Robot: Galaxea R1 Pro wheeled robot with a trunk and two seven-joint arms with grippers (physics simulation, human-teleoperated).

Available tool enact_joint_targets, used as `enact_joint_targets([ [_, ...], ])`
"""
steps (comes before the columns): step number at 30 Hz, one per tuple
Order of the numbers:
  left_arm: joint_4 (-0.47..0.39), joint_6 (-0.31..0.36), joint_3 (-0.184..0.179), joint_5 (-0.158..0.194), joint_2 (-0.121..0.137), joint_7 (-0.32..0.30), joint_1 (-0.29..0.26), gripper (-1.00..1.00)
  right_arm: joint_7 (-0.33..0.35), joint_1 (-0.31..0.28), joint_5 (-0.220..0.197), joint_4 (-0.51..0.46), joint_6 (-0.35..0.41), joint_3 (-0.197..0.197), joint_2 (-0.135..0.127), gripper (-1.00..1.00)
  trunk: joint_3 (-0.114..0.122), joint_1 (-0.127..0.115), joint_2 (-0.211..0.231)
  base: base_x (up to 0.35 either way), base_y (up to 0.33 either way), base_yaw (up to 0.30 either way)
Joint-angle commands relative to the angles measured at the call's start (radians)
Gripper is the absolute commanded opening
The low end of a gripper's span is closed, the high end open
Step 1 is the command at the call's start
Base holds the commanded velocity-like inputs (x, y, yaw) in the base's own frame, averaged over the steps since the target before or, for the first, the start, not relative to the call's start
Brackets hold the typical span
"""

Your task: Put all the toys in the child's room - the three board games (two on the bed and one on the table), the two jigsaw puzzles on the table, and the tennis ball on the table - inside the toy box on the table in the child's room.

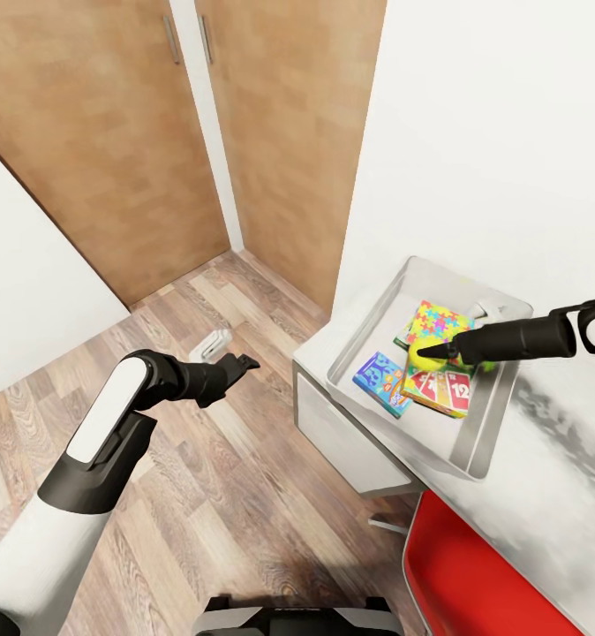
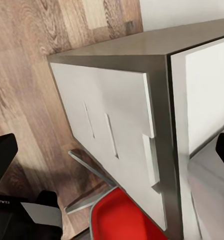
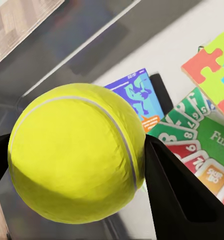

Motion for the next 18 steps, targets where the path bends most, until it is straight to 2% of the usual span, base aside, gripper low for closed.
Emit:
enact_joint_targets([
  [1, 0.000, 0.006, -0.001, 0.004, 0.001, 0.007, -0.001, 1.00, -0.007, -0.022, -0.019, 0.000, 0.001, 0.024, -0.010, -1.00, -0.002, 0.001, -0.002, 0.000, 0.000, 0.000],
  [2, 0.000, 0.006, -0.001, 0.004, 0.001, 0.007, -0.001, 1.00, -0.007, -0.022, -0.019, 0.000, 0.001, 0.024, -0.010, -1.00, -0.002, 0.001, -0.002, 0.000, 0.000, 0.000],
  [5, 0.003, 0.006, -0.001, 0.004, 0.001, 0.007, -0.001, 1.00, -0.007, -0.088, -0.073, 0.000, 0.001, 0.106, -0.042, -1.00, -0.002, 0.001, -0.002, 0.000, 0.000, 0.000],
  [6, 0.003, 0.006, -0.001, 0.004, 0.001, 0.007, -0.001, 1.00, -0.007, -0.088, -0.073, 0.000, 0.001, 0.106, -0.042, -1.00, -0.002, 0.001, -0.002, 0.000, 0.000, 0.000],
  [9, 0.008, 0.006, -0.001, 0.004, 0.001, 0.007, -0.001, 1.00, -0.007, -0.167, -0.131, 0.000, 0.001, 0.205, -0.067, -1.00, -0.002, 0.001, -0.002, 0.000, 0.000, 0.000],
  [10, 0.008, 0.006, -0.001, 0.004, 0.001, 0.007, -0.001, 1.00, -0.007, -0.167, -0.131, 0.000, 0.001, 0.205, -0.067, -1.00, -0.002, 0.001, -0.002, 0.000, 0.000, 0.000],
  [13, 0.014, 0.006, -0.001, 0.004, 0.001, 0.006, -0.001, 1.00, -0.007, -0.245, -0.172, 0.000, 0.001, 0.317, -0.081, -1.00, -0.002, 0.001, -0.002, 0.000, 0.000, 0.000],
  [14, 0.014, 0.006, -0.001, 0.004, 0.001, 0.006, -0.001, 1.00, -0.007, -0.245, -0.172, 0.000, 0.001, 0.317, -0.081, -1.00, -0.002, 0.001, -0.002, 0.000, 0.000, 0.000],
  [18, 0.019, 0.006, -0.001, 0.004, 0.001, 0.006, -0.001, 1.00, -0.007, -0.324, -0.199, 0.000, 0.001, 0.455, -0.085, -1.00, -0.002, 0.001, -0.002, 0.000, 0.000, 0.000],
])
